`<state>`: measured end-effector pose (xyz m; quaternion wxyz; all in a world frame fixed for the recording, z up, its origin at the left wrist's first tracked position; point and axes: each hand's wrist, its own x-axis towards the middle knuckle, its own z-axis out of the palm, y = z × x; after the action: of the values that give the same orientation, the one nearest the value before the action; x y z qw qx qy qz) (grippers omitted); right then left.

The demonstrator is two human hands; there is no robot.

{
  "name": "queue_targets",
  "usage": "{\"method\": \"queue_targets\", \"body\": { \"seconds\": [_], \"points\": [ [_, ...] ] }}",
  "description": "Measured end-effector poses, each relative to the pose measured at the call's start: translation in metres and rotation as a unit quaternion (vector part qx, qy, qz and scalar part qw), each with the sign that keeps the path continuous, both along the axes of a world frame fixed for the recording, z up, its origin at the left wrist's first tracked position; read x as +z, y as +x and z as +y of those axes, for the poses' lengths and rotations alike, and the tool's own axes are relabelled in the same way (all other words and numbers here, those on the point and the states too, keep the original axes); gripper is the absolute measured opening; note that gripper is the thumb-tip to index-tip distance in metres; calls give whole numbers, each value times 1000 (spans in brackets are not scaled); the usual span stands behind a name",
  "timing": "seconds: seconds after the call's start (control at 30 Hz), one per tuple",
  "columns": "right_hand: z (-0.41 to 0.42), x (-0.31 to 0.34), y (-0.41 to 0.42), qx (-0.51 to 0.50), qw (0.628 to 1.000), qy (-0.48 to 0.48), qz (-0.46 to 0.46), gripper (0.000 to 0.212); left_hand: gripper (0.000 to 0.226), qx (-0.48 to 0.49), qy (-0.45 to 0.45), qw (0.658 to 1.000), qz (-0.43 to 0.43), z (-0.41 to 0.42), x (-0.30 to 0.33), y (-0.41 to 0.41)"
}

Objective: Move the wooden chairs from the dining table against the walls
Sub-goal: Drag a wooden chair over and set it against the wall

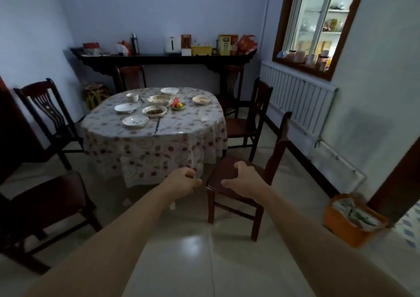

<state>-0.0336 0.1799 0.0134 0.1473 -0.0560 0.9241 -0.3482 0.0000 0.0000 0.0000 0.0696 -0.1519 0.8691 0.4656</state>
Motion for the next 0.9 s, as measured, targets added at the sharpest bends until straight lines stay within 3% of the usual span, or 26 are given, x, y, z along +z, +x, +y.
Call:
{"method": "queue_targets", "body": {
  "seconds": [0.47,0.9],
  "points": [
    [12,-20,-205,-40,999,25,-20,80,55,-60,-16,998,-25,7,-10,-220],
    [50,-30,-394,-246,968,49,-27,72,52,-266,-5,963,-42,53,-18,-496]
  ]
}}
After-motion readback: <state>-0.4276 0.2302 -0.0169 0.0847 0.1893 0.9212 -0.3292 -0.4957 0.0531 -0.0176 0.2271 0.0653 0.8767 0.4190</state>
